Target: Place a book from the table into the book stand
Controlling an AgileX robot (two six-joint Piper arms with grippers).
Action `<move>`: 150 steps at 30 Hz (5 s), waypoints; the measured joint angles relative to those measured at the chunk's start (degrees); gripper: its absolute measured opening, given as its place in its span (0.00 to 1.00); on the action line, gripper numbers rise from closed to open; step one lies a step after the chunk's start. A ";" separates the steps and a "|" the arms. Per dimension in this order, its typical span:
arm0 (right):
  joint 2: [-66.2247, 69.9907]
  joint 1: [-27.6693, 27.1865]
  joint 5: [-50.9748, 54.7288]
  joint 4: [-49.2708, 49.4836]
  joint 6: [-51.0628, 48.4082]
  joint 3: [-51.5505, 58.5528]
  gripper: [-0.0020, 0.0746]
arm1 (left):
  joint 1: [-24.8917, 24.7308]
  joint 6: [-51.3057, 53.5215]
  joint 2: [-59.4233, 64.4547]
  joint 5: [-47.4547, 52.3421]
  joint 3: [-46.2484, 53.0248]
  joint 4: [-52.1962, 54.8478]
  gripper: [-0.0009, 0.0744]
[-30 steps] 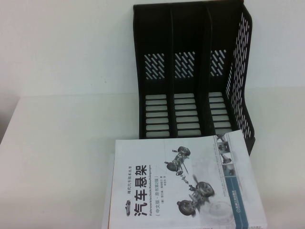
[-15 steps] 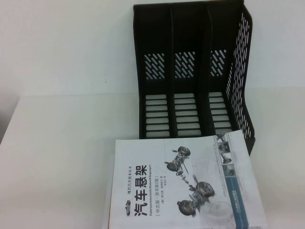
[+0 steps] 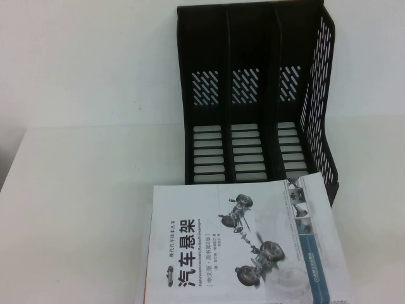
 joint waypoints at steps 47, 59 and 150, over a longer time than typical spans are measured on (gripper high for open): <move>69.15 0.00 71.88 46.10 -40.89 -40.13 0.02 | 0.00 11.66 31.42 75.55 -26.87 -31.43 0.01; 78.24 10.25 63.44 47.95 -43.71 -40.47 0.02 | 0.00 19.65 37.44 75.54 -26.87 -46.05 0.01; 81.74 15.93 61.20 47.97 -39.32 -42.40 0.02 | 0.00 19.86 37.44 75.78 -26.97 -47.94 0.01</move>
